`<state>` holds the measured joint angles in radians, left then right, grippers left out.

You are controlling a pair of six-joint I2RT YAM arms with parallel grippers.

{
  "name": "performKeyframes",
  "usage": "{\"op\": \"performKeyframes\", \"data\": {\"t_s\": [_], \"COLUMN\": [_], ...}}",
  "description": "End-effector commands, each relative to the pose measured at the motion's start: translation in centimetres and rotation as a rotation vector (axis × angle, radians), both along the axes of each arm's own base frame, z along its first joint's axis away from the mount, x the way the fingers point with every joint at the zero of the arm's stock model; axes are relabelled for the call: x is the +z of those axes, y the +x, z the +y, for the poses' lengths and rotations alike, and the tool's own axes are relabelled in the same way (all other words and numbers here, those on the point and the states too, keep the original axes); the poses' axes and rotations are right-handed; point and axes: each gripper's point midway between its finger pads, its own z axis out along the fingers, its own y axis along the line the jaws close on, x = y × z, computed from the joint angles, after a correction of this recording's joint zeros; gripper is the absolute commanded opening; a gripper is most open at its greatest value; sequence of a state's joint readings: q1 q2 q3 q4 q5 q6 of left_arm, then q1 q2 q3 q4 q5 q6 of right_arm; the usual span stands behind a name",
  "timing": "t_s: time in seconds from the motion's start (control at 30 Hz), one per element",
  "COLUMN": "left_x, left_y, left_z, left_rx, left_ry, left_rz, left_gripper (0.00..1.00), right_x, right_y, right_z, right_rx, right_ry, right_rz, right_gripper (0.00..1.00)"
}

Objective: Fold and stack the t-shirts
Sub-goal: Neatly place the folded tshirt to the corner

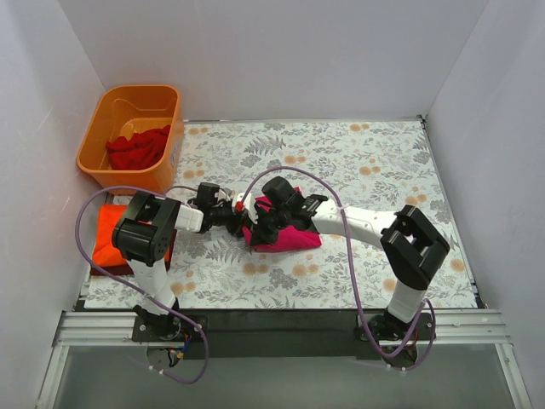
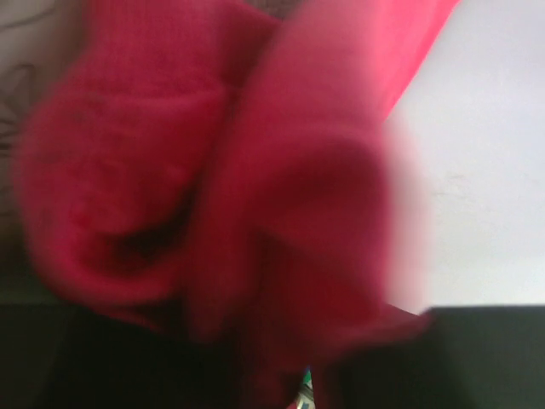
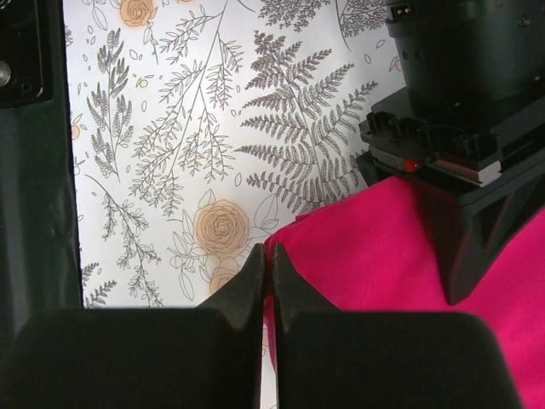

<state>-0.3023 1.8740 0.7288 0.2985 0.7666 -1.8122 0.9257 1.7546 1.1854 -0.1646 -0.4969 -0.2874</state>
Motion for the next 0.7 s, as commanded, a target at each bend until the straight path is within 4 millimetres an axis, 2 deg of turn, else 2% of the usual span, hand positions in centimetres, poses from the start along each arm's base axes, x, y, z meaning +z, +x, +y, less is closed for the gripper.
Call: {"op": "performKeyframes", "data": {"t_s": [0.0,0.07,0.1,0.13,0.23,0.27,0.3,0.33,0.37,0.4,0.47,0.57,0.6,0.67], "left_x": [-0.9,-0.6,0.2,0.1,0.8,1.0,2.1,2.0,2.2,2.4,3.2,4.1,4.2,4.7], "left_y": [-1.1,-1.3,-1.1,-1.9,-3.0,-3.1,-2.7,-3.5,-3.6,-3.9,-3.4,-3.2,-3.7,-3.5], "left_z": [0.2,0.4,0.4,0.7,1.3,1.7,1.9,2.6,3.0,4.0,4.9,7.5,8.3,9.5], "left_rx": [-0.042,-0.063,-0.087,-0.099,-0.162,-0.173,-0.181,-0.215,-0.227,-0.233,-0.280,-0.289,-0.291,-0.325], "left_ry": [0.057,0.073,0.084,0.102,0.153,0.172,0.183,0.223,0.247,0.291,0.341,0.422,0.450,0.494], "left_rz": [0.039,0.027,-0.014,0.016,0.005,-0.001,-0.038,-0.040,-0.047,-0.040,-0.121,-0.151,-0.127,-0.163], "left_gripper": [0.27,0.15,0.05,0.00,0.00,0.00,0.00,0.00,0.00,0.00,0.00,0.00,0.00,0.00], "right_x": [2.8,2.9,2.8,2.9,3.2,3.8,3.9,4.1,4.8,5.1,6.3,7.1,6.8,7.1], "right_y": [-1.0,-1.2,-1.3,-1.3,-1.6,-1.8,-1.8,-1.8,-1.8,-1.6,-1.1,-0.6,-0.6,0.1], "right_z": [0.8,0.7,0.5,0.4,-0.1,-0.3,-0.5,-0.8,-1.2,-1.6,-2.5,-4.3,-4.9,-6.0], "right_rx": [0.032,0.035,0.037,0.037,0.038,0.038,0.035,0.042,0.040,0.029,0.029,0.025,0.019,-0.002], "right_ry": [0.086,0.089,0.086,0.088,0.092,0.101,0.100,0.100,0.107,0.104,0.115,0.089,0.067,0.054], "right_rz": [-0.016,-0.017,-0.015,-0.016,-0.023,-0.030,-0.036,-0.052,-0.068,-0.083,-0.131,-0.179,-0.178,-0.197], "right_gripper": [0.01,0.01,0.02,0.04,0.25,0.43,0.56,0.67,0.92,0.98,0.98,0.98,0.99,0.98]}}
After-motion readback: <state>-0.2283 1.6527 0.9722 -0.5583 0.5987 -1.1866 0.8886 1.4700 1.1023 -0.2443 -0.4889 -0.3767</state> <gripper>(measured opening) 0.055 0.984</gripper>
